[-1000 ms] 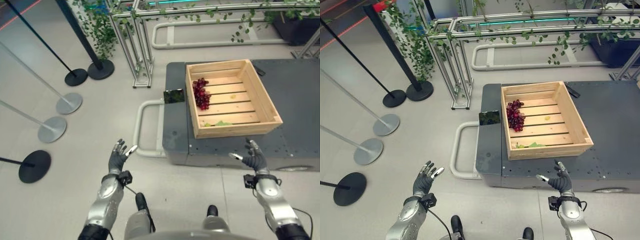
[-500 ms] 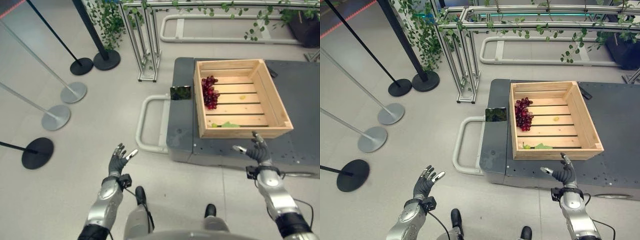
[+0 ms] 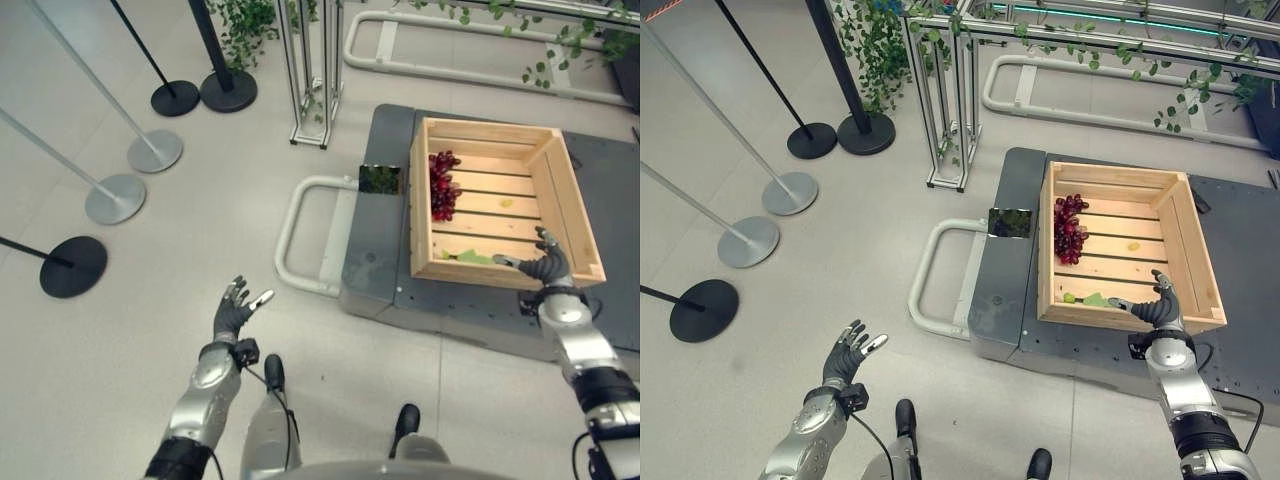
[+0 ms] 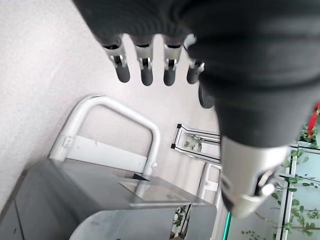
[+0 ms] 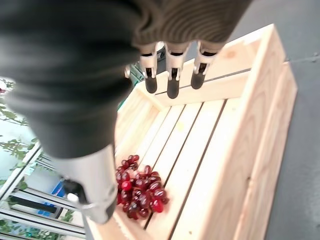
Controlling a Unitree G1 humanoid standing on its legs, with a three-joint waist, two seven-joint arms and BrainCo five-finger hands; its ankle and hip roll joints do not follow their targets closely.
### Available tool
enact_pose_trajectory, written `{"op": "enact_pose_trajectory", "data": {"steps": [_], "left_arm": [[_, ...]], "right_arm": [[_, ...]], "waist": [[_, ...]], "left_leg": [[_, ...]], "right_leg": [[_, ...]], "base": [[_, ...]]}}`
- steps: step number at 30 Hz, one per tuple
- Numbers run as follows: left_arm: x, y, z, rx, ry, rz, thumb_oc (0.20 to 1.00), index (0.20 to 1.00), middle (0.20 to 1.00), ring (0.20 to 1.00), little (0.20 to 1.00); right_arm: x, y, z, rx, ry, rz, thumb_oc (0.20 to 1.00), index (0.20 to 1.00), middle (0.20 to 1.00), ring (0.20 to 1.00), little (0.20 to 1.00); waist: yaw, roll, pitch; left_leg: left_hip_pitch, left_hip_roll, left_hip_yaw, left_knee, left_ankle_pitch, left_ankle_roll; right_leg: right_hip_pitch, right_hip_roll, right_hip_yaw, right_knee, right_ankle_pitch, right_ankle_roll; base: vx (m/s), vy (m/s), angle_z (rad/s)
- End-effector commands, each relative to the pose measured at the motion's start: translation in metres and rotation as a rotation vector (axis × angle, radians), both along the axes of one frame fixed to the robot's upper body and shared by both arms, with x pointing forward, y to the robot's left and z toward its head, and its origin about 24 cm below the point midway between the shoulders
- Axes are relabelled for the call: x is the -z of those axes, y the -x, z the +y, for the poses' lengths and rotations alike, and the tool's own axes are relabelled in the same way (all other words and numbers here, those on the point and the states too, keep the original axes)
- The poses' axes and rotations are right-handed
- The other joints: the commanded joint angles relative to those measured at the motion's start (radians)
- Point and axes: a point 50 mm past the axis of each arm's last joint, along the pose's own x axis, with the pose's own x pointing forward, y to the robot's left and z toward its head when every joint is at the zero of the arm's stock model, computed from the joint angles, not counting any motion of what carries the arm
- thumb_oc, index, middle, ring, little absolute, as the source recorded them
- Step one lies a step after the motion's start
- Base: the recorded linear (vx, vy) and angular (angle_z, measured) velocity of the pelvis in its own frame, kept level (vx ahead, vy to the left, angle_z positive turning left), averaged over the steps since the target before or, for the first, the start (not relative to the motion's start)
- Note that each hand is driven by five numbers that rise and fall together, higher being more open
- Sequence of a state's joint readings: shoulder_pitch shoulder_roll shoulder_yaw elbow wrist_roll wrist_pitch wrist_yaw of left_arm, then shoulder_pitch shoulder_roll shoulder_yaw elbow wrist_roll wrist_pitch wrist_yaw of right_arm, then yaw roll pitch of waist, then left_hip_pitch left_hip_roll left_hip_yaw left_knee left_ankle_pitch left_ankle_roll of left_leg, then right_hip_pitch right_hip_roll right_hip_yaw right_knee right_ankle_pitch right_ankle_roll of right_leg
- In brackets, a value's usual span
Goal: Pick up the fruits from the basket on one side to the basket on the other side
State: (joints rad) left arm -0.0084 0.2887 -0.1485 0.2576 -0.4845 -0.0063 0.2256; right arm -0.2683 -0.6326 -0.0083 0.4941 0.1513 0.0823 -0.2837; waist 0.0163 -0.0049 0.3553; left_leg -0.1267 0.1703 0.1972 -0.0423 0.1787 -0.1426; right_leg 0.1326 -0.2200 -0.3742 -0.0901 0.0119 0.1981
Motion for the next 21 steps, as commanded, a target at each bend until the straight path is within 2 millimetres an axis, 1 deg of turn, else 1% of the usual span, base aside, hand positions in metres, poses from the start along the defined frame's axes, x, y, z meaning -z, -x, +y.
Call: {"op": "enact_pose_trajectory", "data": {"steps": [1, 3, 4, 5, 8, 9, 10, 13, 14, 16, 21], "left_arm": [[-0.025, -0.016, -0.005, 0.043, -0.043, -0.118, 1.0, 1.0, 1.0, 1.0, 1.0], [-0.026, -0.018, -0.007, 0.055, -0.046, -0.122, 1.0, 1.0, 1.0, 1.0, 1.0], [-0.026, -0.018, -0.007, 0.055, -0.047, -0.122, 1.0, 1.0, 1.0, 1.0, 1.0], [-0.025, -0.017, -0.006, 0.059, -0.054, -0.116, 1.0, 1.0, 1.0, 1.0, 1.0], [-0.02, -0.013, -0.005, 0.064, -0.061, -0.094, 1.0, 1.0, 1.0, 1.0, 1.0], [-0.021, -0.013, -0.003, 0.063, -0.062, -0.098, 1.0, 1.0, 1.0, 1.0, 1.0], [-0.02, -0.012, -0.003, 0.064, -0.063, -0.097, 1.0, 1.0, 1.0, 1.0, 1.0], [-0.025, -0.014, 0.001, 0.057, -0.064, -0.112, 1.0, 1.0, 1.0, 1.0, 1.0], [-0.025, -0.014, 0.001, 0.057, -0.064, -0.112, 1.0, 1.0, 1.0, 1.0, 1.0], [-0.025, -0.014, 0.005, 0.036, -0.059, -0.112, 1.0, 1.0, 1.0, 1.0, 1.0], [-0.02, -0.008, 0.005, 0.027, -0.037, -0.092, 1.0, 1.0, 1.0, 1.0, 1.0]], "right_arm": [[-0.026, -0.008, -0.006, -0.017, 0.042, -0.076, 1.0, 1.0, 1.0, 1.0, 1.0], [-0.023, -0.008, -0.005, -0.02, 0.042, -0.068, 1.0, 1.0, 1.0, 1.0, 1.0], [-0.023, -0.008, -0.005, -0.02, 0.042, -0.068, 1.0, 1.0, 1.0, 1.0, 1.0], [-0.017, -0.002, -0.005, -0.016, 0.033, -0.059, 1.0, 1.0, 1.0, 1.0, 1.0], [-0.002, 0.015, -0.004, 0.001, -0.001, -0.046, 1.0, 1.0, 1.0, 1.0, 1.0], [0.008, 0.025, -0.002, 0.013, -0.014, -0.026, 1.0, 1.0, 1.0, 1.0, 1.0], [0.009, 0.026, -0.002, 0.014, -0.014, -0.025, 1.0, 1.0, 1.0, 1.0, 1.0], [0.024, 0.031, 0.001, 0.02, -0.045, 0.016, 1.0, 1.0, 1.0, 1.0, 1.0], [0.024, 0.031, 0.001, 0.02, -0.045, 0.016, 1.0, 1.0, 1.0, 1.0, 1.0], [0.032, 0.036, 0.004, 0.014, -0.057, 0.049, 1.0, 1.0, 1.0, 1.0, 1.0], [0.036, 0.047, 0.01, -0.003, -0.081, 0.039, 1.0, 1.0, 1.0, 1.0, 1.0]], "waist": [[0.011, -0.047, -0.026], [0.015, -0.051, -0.032], [0.015, -0.052, -0.033], [0.021, -0.053, -0.043], [0.025, -0.042, -0.067], [0.028, -0.028, -0.09], [0.028, -0.028, -0.092], [0.037, -0.011, -0.128], [0.037, -0.011, -0.128], [0.044, -0.006, -0.159], [0.042, -0.004, -0.202]], "left_leg": [[-0.01, -0.028, 0.01, 0.048, -0.106, 0.014], [-0.01, -0.044, 0.011, 0.049, -0.116, 0.024], [-0.011, -0.045, 0.011, 0.05, -0.116, 0.024], [-0.012, -0.059, 0.005, 0.051, -0.126, 0.033], [-0.011, -0.078, -0.005, 0.052, -0.143, 0.044], [-0.011, -0.09, -0.015, 0.054, -0.155, 0.052], [-0.012, -0.091, -0.016, 0.054, -0.156, 0.052], [-0.008, -0.103, -0.029, 0.057, -0.167, 0.06], [-0.008, -0.104, -0.029, 0.057, -0.167, 0.06], [0.006, -0.111, -0.03, 0.053, -0.174, 0.063], [0.022, -0.114, -0.033, 0.048, -0.18, 0.062]], "right_leg": [[-0.09, -0.078, 0.021, 0.077, -0.02, 0.033], [-0.09, -0.092, 0.019, 0.084, -0.018, 0.041], [-0.09, -0.093, 0.019, 0.085, -0.019, 0.042], [-0.089, -0.103, 0.017, 0.092, -0.018, 0.049], [-0.081, -0.111, 0.006, 0.103, -0.025, 0.057], [-0.076, -0.115, -0.004, 0.114, -0.032, 0.061], [-0.077, -0.115, -0.005, 0.114, -0.032, 0.061], [-0.066, -0.12, -0.019, 0.126, -0.036, 0.064], [-0.066, -0.121, -0.02, 0.125, -0.036, 0.064], [-0.046, -0.124, -0.035, 0.122, -0.034, 0.064], [-0.02, -0.123, -0.055, 0.109, -0.037, 0.064]], "base": [[0.04, 0.108, 0.01], [0.02, 0.069, 0.01], [0.03, 0.069, 0.03], [0.05, 0.055, 0.03], [0.11, 0.073, 0.1], [0.11, 0.072, 0.12], [0.11, 0.079, 0.12], [0.06, 0.044, 0.11], [0.09, 0.015, 0.1], [0.09, 0.002, 0.07], [0.05, -0.019, 0.1]]}}
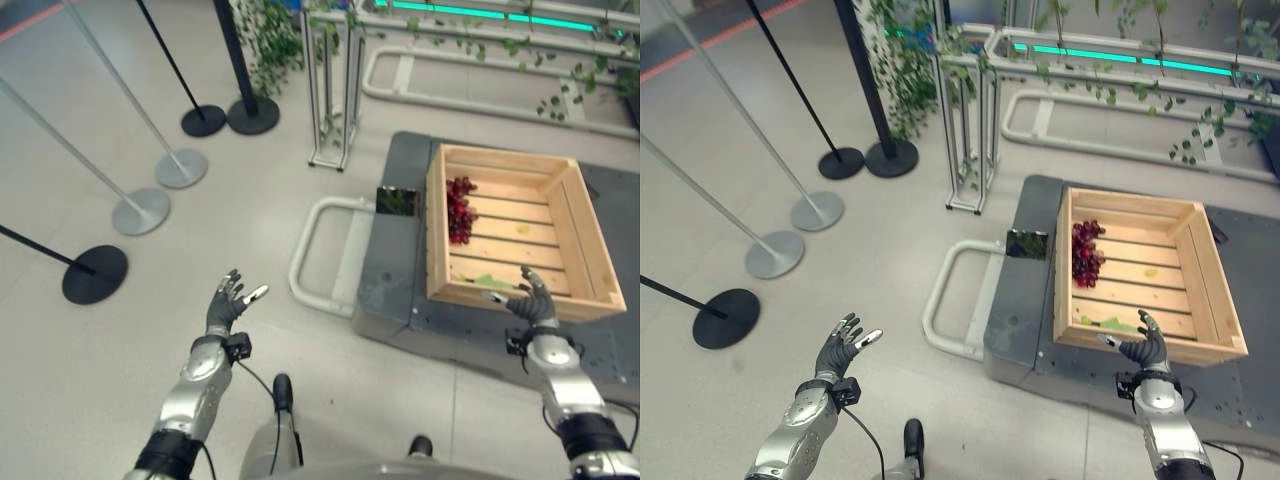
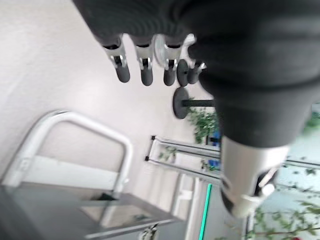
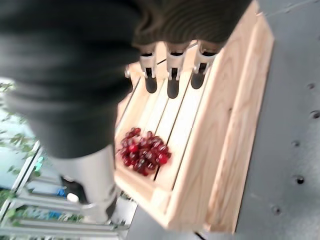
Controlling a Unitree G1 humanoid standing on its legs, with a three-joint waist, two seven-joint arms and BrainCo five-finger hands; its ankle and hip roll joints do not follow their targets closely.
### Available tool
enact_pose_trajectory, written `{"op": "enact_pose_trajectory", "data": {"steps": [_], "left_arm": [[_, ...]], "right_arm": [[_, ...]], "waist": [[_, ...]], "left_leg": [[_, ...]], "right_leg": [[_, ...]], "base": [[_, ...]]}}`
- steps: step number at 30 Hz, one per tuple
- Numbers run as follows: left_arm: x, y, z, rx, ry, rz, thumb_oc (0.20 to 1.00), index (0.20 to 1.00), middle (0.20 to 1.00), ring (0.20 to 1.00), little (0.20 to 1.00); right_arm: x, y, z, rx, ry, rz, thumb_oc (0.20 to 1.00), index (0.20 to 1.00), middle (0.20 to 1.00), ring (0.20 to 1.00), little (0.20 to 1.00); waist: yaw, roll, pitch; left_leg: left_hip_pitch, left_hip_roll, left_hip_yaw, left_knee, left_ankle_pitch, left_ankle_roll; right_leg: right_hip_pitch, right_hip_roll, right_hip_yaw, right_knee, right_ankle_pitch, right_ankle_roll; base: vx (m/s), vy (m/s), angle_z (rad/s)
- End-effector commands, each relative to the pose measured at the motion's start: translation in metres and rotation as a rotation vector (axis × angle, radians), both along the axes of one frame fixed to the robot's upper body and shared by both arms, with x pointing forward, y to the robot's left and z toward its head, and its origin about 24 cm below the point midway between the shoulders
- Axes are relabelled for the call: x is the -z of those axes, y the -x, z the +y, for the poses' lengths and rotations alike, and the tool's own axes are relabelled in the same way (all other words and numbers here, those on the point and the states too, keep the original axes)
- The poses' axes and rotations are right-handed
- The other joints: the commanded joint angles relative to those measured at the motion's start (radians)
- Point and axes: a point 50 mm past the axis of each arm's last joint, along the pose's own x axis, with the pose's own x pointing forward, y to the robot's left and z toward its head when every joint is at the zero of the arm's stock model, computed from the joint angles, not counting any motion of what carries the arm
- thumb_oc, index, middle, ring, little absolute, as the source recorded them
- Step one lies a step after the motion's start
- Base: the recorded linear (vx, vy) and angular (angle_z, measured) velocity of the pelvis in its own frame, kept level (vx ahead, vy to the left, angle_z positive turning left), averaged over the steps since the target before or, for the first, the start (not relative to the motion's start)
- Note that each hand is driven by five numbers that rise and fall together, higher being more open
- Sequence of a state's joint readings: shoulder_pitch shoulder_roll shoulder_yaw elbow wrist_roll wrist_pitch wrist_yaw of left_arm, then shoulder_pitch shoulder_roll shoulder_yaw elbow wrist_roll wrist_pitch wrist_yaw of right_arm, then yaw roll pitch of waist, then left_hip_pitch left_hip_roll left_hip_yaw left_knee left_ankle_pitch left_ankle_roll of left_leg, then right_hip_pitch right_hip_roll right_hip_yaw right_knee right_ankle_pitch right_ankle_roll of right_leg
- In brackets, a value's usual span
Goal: Pick up the fruits from the basket on one side to the basket on the other side
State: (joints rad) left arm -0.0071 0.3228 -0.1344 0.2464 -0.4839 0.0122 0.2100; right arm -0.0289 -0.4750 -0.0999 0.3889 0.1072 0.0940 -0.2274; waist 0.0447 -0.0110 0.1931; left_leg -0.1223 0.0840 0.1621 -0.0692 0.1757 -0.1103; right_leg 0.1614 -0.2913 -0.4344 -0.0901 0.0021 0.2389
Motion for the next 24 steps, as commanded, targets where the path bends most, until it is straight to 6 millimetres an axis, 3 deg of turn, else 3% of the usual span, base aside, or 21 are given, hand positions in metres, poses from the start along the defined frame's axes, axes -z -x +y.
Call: {"op": "enact_pose_trajectory", "data": {"steps": [1, 24], "left_arm": [[-0.016, -0.008, -0.005, 0.022, -0.008, -0.093, 1.0, 1.0, 1.0, 1.0, 1.0], [-0.002, 0.007, 0.0, 0.0, 0.045, -0.043, 1.0, 1.0, 1.0, 1.0, 1.0]], "right_arm": [[-0.024, -0.006, -0.007, -0.012, 0.058, -0.099, 1.0, 1.0, 1.0, 1.0, 1.0], [0.012, 0.026, 0.018, -0.033, -0.091, -0.044, 1.0, 1.0, 1.0, 1.0, 1.0]], "waist": [[0.014, 0.002, -0.04], [0.003, 0.019, -0.107]], "left_leg": [[0.019, -0.028, 0.002, 0.074, -0.177, 0.029], [0.064, -0.012, 0.011, 0.068, -0.17, 0.013]], "right_leg": [[-0.048, -0.051, 0.005, 0.109, -0.027, 0.023], [0.006, -0.024, -0.008, 0.09, -0.027, 0.016]], "base": [[0.03, -0.021, 0.06], [0.01, -0.022, -0.01]]}}
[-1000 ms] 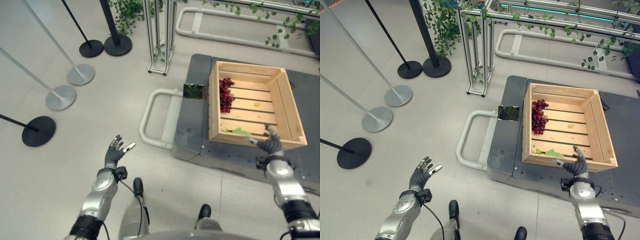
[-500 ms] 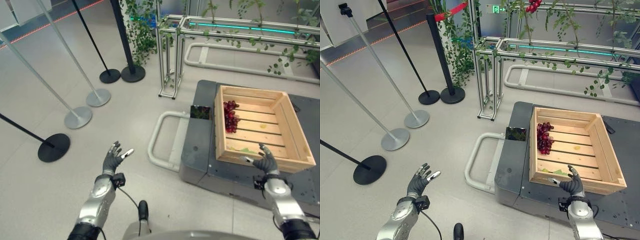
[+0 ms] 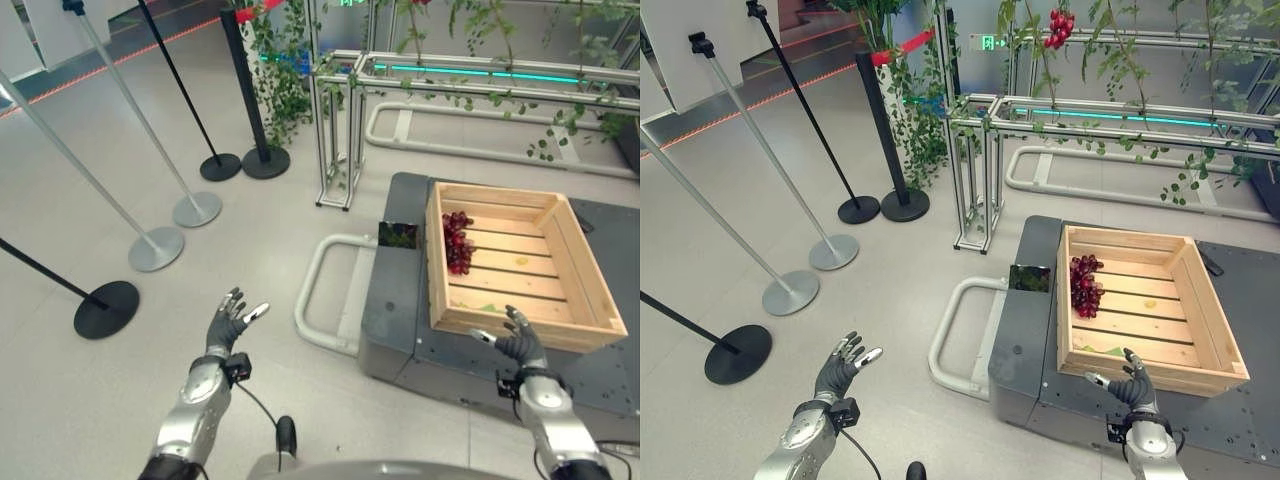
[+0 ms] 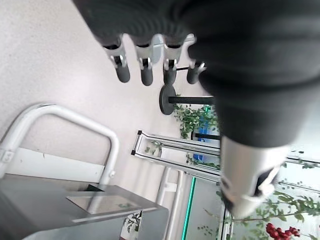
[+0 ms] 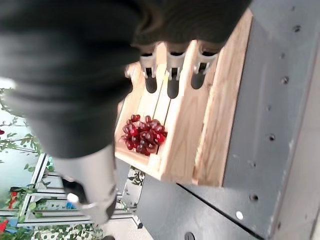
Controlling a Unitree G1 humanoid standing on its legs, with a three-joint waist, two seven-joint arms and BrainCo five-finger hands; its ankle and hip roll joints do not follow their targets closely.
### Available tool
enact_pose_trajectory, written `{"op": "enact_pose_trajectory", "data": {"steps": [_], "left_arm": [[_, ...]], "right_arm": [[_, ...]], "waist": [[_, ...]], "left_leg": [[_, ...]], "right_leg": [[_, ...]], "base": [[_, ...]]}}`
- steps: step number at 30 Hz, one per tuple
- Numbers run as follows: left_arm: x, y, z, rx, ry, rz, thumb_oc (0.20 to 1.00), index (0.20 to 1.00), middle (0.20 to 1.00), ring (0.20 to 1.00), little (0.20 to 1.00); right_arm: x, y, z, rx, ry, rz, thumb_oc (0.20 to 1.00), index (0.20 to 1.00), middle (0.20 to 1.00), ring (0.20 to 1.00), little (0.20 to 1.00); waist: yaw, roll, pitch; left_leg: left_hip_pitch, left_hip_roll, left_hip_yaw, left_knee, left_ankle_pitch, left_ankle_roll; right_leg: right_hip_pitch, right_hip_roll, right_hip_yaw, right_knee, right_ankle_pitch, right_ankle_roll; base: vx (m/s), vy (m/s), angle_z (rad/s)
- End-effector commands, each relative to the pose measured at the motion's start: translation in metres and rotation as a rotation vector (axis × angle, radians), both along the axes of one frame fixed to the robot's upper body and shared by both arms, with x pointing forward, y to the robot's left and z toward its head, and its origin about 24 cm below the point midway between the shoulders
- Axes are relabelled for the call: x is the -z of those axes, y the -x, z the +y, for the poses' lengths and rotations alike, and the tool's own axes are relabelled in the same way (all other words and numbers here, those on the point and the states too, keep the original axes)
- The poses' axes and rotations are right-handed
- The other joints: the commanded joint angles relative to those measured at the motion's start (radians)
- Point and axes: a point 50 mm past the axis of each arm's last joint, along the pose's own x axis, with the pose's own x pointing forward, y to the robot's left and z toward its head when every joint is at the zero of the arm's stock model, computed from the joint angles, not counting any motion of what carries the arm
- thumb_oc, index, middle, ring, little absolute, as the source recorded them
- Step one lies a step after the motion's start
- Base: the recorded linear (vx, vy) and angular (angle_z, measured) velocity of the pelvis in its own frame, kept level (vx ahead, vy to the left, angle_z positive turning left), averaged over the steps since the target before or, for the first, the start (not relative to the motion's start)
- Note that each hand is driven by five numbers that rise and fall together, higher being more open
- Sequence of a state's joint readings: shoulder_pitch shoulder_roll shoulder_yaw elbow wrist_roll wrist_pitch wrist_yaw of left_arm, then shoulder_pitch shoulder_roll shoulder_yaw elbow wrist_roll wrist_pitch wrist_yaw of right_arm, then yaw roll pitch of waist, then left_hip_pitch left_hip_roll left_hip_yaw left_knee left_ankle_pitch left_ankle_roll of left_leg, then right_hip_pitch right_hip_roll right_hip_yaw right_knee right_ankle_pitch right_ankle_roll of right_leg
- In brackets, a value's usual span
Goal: Pick up the fruits from the basket on one side to the basket on the other side
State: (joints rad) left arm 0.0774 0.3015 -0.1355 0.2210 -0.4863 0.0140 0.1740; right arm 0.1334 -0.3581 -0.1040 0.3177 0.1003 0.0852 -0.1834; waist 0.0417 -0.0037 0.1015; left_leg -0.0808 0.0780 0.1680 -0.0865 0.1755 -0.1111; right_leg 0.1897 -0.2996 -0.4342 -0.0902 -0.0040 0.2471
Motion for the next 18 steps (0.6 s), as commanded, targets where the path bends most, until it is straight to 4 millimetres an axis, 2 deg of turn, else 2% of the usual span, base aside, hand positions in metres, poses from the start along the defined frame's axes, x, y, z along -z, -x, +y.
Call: {"op": "enact_pose_trajectory", "data": {"steps": [1, 8, 18], "left_arm": [[-0.016, -0.014, 0.004, -0.024, 0.009, -0.093, 1.0, 1.0, 1.0, 1.0, 1.0], [-0.011, -0.009, 0.006, -0.04, 0.027, -0.073, 1.0, 1.0, 1.0, 1.0, 1.0], [-0.008, -0.009, 0.005, -0.035, 0.036, -0.061, 1.0, 1.0, 1.0, 1.0, 1.0]], "right_arm": [[-0.022, -0.014, -0.005, -0.01, 0.018, -0.132, 1.0, 1.0, 1.0, 1.0, 1.0], [-0.002, -0.004, 0.005, -0.021, -0.043, -0.06, 1.0, 1.0, 1.0, 1.0, 1.0], [0.006, -0.004, 0.019, -0.046, -0.121, -0.052, 1.0, 1.0, 1.0, 1.0, 1.0]], "waist": [[0.005, 0.011, -0.016], [0.004, 0.012, -0.024], [0.0, 0.013, -0.036]], "left_leg": [[0.024, -0.003, 0.006, 0.086, -0.169, 0.013], [0.033, 0.01, 0.01, 0.096, -0.171, 0.006], [0.034, 0.027, 0.013, 0.126, -0.176, -0.003]], "right_leg": [[-0.022, -0.014, -0.008, 0.091, -0.022, 0.007], [-0.011, 0.001, -0.005, 0.093, -0.033, -0.005], [-0.002, 0.019, 0.002, 0.097, -0.055, -0.021]], "base": [[0.01, -0.032, 0.0], [0.01, -0.035, -0.01], [0.01, -0.015, -0.01]]}}
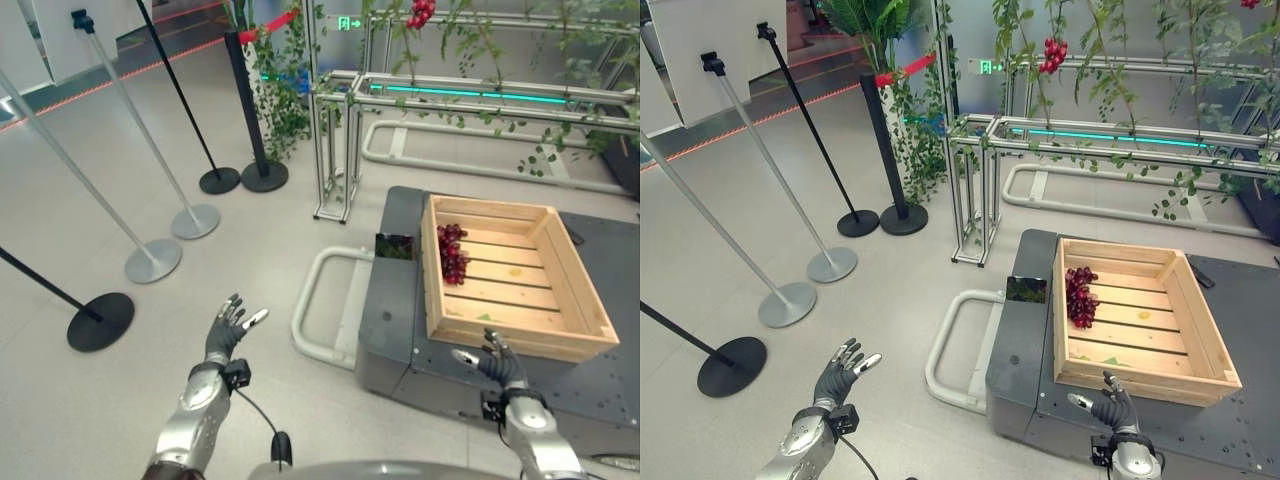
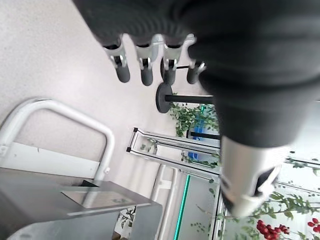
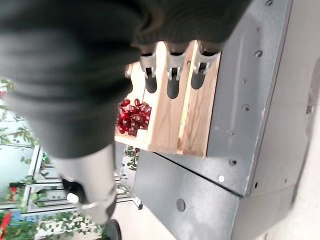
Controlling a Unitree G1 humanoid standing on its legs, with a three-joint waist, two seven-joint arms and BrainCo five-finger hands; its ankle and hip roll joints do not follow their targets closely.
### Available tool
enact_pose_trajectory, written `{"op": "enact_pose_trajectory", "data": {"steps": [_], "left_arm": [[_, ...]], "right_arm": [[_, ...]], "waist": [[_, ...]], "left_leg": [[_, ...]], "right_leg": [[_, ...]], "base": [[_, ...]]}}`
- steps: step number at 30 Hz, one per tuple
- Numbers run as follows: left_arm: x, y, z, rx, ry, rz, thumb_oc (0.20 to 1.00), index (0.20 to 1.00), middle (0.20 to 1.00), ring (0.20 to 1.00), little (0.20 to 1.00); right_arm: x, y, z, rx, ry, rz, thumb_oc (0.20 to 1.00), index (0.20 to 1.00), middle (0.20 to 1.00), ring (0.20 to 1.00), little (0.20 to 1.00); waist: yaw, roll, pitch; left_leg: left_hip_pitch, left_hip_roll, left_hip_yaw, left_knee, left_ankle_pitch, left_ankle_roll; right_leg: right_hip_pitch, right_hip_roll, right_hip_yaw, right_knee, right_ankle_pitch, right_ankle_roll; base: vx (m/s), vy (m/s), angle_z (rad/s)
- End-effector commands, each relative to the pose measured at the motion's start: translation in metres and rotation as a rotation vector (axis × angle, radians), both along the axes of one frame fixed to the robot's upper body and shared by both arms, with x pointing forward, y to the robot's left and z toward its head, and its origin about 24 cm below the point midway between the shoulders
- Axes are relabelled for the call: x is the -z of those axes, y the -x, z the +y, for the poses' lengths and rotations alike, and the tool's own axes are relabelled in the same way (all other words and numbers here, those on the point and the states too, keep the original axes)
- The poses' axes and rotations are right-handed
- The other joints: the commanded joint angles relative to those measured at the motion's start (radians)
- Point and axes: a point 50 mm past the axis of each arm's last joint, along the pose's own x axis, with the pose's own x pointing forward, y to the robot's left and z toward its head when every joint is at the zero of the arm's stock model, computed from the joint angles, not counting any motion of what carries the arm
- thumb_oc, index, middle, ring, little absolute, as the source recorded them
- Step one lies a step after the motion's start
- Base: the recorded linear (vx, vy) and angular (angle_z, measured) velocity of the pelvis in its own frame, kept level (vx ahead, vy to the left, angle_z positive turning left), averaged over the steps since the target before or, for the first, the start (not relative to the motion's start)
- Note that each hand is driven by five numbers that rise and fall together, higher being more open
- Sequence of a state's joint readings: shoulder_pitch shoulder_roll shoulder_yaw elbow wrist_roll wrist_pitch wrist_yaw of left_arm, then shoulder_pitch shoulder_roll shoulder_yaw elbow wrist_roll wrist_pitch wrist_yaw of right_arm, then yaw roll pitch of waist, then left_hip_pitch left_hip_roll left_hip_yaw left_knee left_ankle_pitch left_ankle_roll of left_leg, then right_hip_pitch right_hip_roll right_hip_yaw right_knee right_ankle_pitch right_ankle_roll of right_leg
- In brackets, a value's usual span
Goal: Pick up the fruits from the basket on one side to the basket on the other side
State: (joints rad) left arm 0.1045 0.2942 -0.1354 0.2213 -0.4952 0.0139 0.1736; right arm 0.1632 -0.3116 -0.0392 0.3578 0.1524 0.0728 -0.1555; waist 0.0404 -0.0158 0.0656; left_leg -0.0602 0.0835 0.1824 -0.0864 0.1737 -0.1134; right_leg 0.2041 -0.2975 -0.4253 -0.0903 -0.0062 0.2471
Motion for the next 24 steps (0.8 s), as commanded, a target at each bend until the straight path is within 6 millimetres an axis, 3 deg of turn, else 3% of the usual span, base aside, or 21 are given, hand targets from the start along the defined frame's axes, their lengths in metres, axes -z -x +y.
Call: {"op": "enact_pose_trajectory", "data": {"steps": [1, 24], "left_arm": [[-0.014, -0.0168, 0.0047, -0.024, 0.022, -0.086, 1.0, 1.0, 1.0, 1.0, 1.0], [-0.0088, -0.0169, 0.0011, -0.022, 0.034, -0.061, 1.0, 1.0, 1.0, 1.0, 1.0]], "right_arm": [[-0.0173, -0.0164, -0.0042, -0.003, -0.009, -0.117, 1.0, 1.0, 1.0, 1.0, 1.0], [-0.0163, -0.0165, -0.0008, -0.017, -0.019, -0.112, 1.0, 1.0, 1.0, 1.0, 1.0]], "waist": [[0.0, 0.025, -0.002], [0.006, 0.024, -0.015]], "left_leg": [[0.014, 0.023, 0.0, 0.128, -0.174, -0.001], [0.017, 0.021, -0.009, 0.141, -0.184, -0.002]], "right_leg": [[-0.015, 0.019, -0.007, 0.094, -0.054, -0.022], [0.005, 0.029, -0.012, 0.095, -0.064, -0.028]], "base": [[0.0, 0.0, 0.0], [0.0, -0.001, 0.0]]}}
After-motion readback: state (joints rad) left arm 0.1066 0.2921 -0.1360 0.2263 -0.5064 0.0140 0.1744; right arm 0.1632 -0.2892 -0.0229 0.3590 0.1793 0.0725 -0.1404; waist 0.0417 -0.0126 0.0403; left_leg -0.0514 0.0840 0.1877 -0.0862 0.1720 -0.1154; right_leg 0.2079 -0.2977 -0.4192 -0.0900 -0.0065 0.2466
